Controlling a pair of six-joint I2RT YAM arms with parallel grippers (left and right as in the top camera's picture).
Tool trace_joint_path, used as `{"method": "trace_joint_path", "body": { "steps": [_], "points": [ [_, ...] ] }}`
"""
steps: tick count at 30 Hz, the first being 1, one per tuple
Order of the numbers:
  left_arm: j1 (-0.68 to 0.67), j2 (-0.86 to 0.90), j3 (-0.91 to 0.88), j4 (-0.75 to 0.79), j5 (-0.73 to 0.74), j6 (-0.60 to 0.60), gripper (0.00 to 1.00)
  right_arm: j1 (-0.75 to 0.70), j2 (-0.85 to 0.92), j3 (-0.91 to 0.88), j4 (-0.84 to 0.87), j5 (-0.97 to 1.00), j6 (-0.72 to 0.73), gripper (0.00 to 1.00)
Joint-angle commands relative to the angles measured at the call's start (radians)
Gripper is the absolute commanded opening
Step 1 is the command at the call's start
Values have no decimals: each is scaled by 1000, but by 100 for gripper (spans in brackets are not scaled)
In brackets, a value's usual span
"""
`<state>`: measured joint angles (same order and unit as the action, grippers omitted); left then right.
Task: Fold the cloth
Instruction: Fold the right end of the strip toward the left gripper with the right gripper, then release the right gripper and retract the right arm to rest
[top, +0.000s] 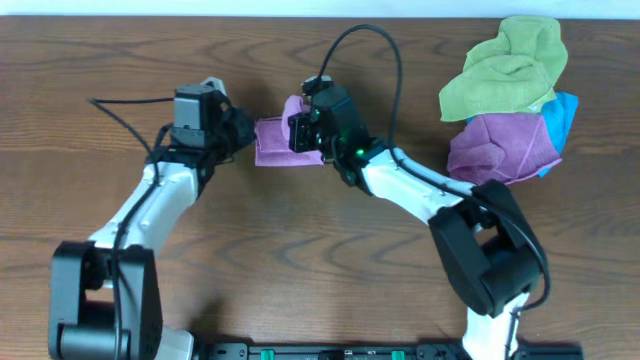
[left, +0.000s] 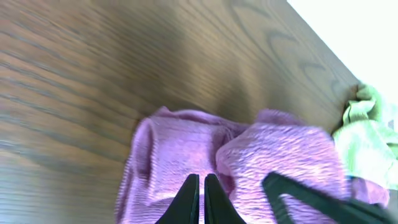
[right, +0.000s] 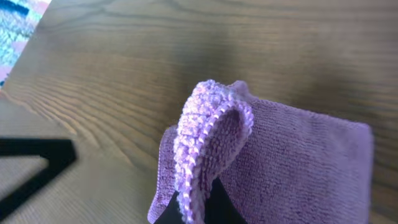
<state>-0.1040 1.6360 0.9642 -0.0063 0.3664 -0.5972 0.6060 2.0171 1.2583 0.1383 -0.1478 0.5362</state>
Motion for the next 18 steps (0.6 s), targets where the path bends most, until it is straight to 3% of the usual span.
{"method": "trace_joint_path", "body": {
  "steps": [1, 3, 9, 16, 18],
  "points": [
    [25, -40, 21, -23, -11, 39, 6, 24, 42, 31, 1, 18, -18, 1],
    [35, -56, 21, -38, -10, 44, 6, 38, 56, 36, 4, 21, -18, 4],
    [51, -71, 21, -47, -11, 60, 6, 72, 59, 40, 9, -29, -22, 45],
    [92, -75, 21, -50, -5, 59, 6, 82, 59, 56, 61, -159, -21, 63],
    [101, -76, 21, -50, 1, 59, 6, 82, 56, 57, 69, -159, -21, 63]
  ]
}}
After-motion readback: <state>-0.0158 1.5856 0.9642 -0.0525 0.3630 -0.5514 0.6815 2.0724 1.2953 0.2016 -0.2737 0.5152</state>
